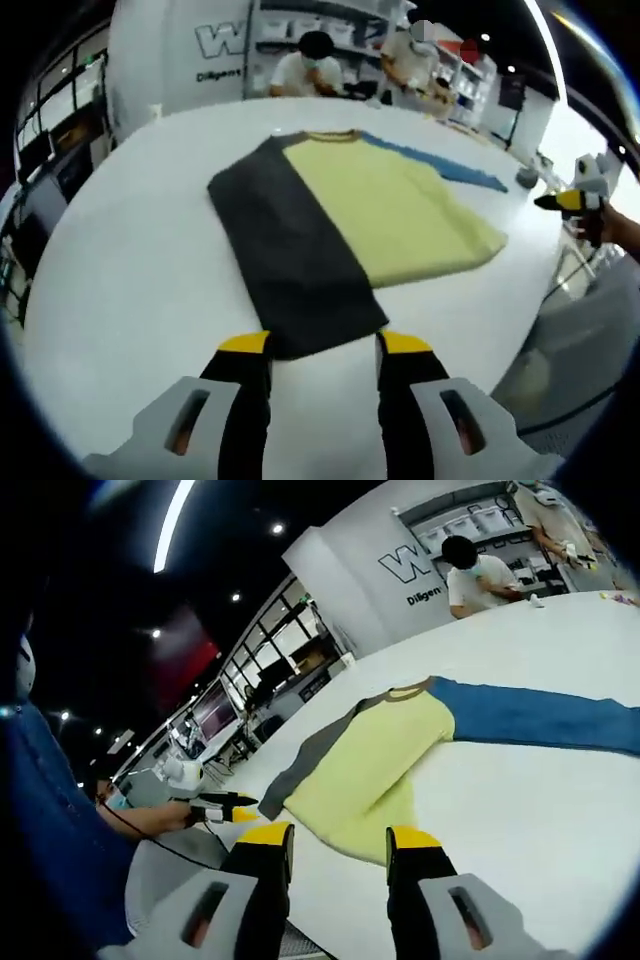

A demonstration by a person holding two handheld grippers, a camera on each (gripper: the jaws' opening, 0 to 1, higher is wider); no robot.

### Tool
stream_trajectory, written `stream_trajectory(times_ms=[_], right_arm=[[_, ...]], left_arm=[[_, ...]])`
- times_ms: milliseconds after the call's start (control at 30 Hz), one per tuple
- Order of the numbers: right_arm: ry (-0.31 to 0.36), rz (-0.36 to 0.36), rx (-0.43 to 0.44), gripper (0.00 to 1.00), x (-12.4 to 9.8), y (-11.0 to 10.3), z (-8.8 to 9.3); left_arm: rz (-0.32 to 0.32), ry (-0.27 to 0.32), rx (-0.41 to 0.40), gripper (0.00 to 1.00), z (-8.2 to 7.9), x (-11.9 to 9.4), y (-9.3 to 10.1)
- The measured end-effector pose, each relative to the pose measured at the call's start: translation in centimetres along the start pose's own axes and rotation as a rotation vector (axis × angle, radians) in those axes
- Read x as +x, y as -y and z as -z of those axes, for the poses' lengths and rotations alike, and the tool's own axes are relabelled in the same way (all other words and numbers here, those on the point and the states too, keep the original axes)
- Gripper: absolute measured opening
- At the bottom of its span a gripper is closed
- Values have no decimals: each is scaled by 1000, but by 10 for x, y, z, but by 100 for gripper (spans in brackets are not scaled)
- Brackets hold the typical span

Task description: Fold the garment on the visible template until the final outline fits inside the template.

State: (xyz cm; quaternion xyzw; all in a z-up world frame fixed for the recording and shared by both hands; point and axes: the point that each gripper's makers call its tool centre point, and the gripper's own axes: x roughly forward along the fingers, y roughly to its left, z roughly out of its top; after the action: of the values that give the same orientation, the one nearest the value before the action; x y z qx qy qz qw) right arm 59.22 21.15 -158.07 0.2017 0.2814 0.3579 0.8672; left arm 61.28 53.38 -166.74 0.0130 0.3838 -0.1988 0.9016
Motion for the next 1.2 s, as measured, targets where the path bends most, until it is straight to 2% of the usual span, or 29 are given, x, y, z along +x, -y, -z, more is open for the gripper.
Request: stream_trajectory(times_ms=[33,100,200,267,533,667,800,900,1000,1067,1133,1167,1200], right_arm=[[2,2,1,33,0,0,0],[5,6,4,33,-1,1,1],[18,22,13,33,-3,3,1],[22,26,20,32,-4,4,0],[34,43,28,31,-8,6,-1],[37,45,29,30,-9,6,-1],[37,48,38,30,-9,6,3],[39,47,41,29,-9,7,5],[45,45,49,29,-9,6,8],[44,48,53,29,-9,5,10],[49,48,61,29,-10,6,13],[49,47,62,29,-10,6,13],[50,47,64,29,-10,6,14]], left_arm=[[4,-2,-6,26,0,0,-1],[-1,-2,-17,27,-1,1,-7],[-63,-8,-37,30,-1,1,-24],[-73,-7,-49,29,0,3,-30],[-82,-28,-68,20,6,6,-35],[-82,-36,-83,5,7,6,-34],[-83,-32,-81,3,8,8,-34],[-83,-12,-97,3,2,4,-37],[-84,4,-78,6,-3,1,-38],[-45,24,-26,24,-5,-2,-30],[-41,23,45,41,-6,-6,-23],[-16,14,120,39,-4,-9,-15],[-4,11,144,33,-4,-9,-11]])
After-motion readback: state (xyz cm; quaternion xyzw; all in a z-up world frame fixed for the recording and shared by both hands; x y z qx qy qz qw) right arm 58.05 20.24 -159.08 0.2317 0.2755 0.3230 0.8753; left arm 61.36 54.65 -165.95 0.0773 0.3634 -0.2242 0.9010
